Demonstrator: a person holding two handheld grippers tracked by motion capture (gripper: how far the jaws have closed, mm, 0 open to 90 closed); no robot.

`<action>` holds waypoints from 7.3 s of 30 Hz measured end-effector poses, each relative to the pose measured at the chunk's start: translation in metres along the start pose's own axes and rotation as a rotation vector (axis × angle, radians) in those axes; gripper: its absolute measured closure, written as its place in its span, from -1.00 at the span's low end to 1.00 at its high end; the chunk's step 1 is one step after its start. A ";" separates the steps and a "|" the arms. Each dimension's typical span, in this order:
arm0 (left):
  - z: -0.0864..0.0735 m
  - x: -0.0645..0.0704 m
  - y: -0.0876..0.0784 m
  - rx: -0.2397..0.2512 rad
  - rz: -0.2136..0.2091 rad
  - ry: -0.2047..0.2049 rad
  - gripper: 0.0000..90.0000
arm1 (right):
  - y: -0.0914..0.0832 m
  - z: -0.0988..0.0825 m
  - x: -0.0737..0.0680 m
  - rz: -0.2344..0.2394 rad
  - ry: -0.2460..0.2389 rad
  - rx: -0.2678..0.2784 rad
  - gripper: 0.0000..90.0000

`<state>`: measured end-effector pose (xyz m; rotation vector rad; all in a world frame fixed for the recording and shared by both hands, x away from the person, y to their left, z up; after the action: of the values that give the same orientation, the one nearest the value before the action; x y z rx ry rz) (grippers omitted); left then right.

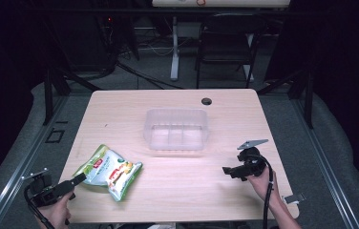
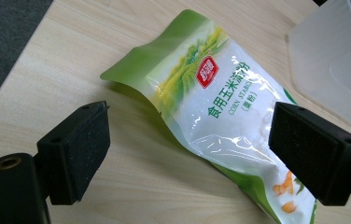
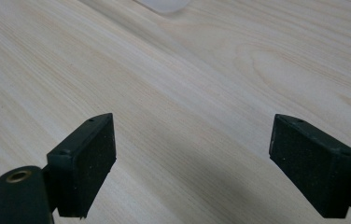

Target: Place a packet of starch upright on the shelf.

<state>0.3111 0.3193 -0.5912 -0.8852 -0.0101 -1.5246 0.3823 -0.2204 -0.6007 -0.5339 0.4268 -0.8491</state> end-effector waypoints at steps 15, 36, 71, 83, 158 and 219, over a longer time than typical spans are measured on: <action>-0.002 0.004 0.008 -0.012 -0.020 -0.013 -0.65 | 0.001 -0.001 -0.002 0.003 -0.001 -0.013 -0.69; -0.002 0.005 0.025 -0.046 -0.006 0.010 -0.55 | 0.002 -0.001 -0.004 0.010 -0.007 -0.016 -0.69; -0.004 -0.008 0.038 -0.093 0.033 -0.021 -0.15 | 0.002 -0.001 -0.004 0.013 -0.005 -0.019 -0.68; -0.002 -0.004 0.051 -0.086 0.021 -0.004 0.03 | 0.002 -0.001 -0.004 0.019 -0.007 -0.019 -0.68; 0.018 0.051 0.037 -0.059 -0.230 0.375 1.00 | 0.001 -0.002 -0.003 0.015 -0.009 -0.021 -0.68; 0.023 0.183 -0.005 -0.193 -0.450 0.817 1.00 | 0.001 -0.003 -0.001 0.012 -0.005 -0.030 -0.68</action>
<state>0.3385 0.1773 -0.4772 -0.3564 0.5706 -2.2495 0.3804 -0.2200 -0.6038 -0.5608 0.4381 -0.8304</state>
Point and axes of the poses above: each handheld gripper's, and its own axes: y roughly forward along the jaws, z roughly out of its top, x roughly to its right, the point moved 8 cm from there along y, roughly forward along the jaws, and after that the axes turned 14 degrees about x, right-handed, at the moved point
